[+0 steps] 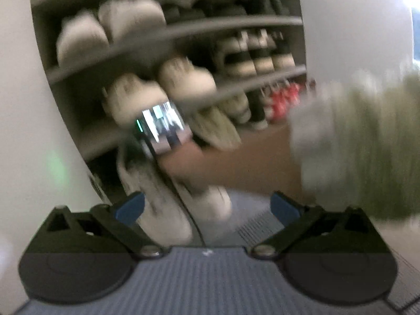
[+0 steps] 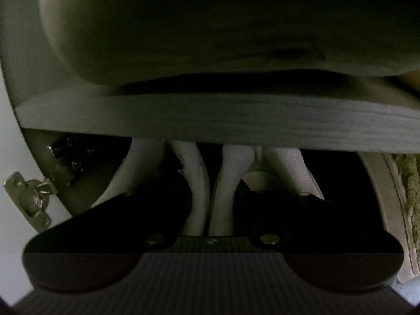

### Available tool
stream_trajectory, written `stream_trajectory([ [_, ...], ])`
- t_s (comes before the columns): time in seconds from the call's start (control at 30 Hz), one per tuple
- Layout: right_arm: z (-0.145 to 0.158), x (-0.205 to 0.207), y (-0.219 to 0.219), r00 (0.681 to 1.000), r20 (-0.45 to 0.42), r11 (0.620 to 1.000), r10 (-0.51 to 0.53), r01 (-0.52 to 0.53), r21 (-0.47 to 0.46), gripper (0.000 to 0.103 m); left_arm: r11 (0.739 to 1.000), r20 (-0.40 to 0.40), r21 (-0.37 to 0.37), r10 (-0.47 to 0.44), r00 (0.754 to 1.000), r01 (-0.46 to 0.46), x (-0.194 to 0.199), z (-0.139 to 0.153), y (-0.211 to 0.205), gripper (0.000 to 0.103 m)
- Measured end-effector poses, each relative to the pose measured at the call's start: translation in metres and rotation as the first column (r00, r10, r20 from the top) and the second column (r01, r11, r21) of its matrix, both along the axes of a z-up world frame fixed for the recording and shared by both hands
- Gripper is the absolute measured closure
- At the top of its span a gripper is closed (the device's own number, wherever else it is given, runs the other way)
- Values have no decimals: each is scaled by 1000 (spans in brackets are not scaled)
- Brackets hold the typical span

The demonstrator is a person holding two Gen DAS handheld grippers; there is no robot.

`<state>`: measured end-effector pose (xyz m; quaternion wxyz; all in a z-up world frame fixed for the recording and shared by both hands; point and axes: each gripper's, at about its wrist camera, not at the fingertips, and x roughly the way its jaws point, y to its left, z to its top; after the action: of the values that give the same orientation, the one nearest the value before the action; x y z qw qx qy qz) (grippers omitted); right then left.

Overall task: Organize scattered shoes
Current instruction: 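Push the white sneakers onto a lower cabinet shelf with the right gripper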

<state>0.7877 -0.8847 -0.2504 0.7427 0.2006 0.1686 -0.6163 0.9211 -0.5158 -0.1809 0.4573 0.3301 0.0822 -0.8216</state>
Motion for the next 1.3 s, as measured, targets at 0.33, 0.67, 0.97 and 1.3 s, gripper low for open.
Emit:
stream_trajectory([
  [0.33,4,-3,-23,1000,-7,998,3,-3,65,63,906,3,282,328,945,-315,-5,-125,-68,0],
  [0.67,7,-8,-38,1000,-3,995,-3,3,98,63,831,85,330,447,890,-449,-30,-176,-110,0],
  [0.97,10,-14,-50,1000,7,994,-12,12,104,62,823,48,343,465,884,-452,-34,-190,-138,1],
  [1.3,14,-20,-64,999,17,993,-32,30,111,62,791,48,344,523,851,-505,-36,-202,-157,1],
])
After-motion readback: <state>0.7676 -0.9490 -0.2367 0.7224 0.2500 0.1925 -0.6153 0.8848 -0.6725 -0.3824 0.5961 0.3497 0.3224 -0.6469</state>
